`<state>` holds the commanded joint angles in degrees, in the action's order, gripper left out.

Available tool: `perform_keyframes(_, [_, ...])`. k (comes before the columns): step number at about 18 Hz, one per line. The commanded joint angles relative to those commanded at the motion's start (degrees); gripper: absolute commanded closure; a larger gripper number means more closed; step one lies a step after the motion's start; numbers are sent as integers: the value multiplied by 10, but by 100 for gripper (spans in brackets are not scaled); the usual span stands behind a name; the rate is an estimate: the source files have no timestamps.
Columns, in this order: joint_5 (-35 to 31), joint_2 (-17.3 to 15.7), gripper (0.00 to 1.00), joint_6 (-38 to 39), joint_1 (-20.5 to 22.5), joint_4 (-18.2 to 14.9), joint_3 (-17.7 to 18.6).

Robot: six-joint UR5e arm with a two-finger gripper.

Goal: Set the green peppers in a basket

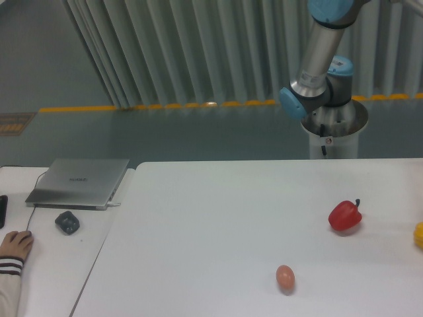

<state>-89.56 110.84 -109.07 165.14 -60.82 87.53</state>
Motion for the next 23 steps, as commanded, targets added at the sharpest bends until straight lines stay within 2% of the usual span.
perform_keyframes(3, [7, -23, 0, -12, 1, -2, 18])
perform_keyframes(5, [6, -34, 0, -13, -3, -14, 24])
perform_keyframes(7, [10, -58, 0, -14, -8, -57, 28])
perform_keyframes(9, [9, -67, 0, -27, -19, -96, 26])
perform_keyframes(13, [6, -86, 0, -43, -40, -139, 30])
perform_keyframes(19, [2, -91, 0, -35, -80, -134, 59])
perform_keyframes(23, [2, -89, 0, -33, -85, -133, 60])
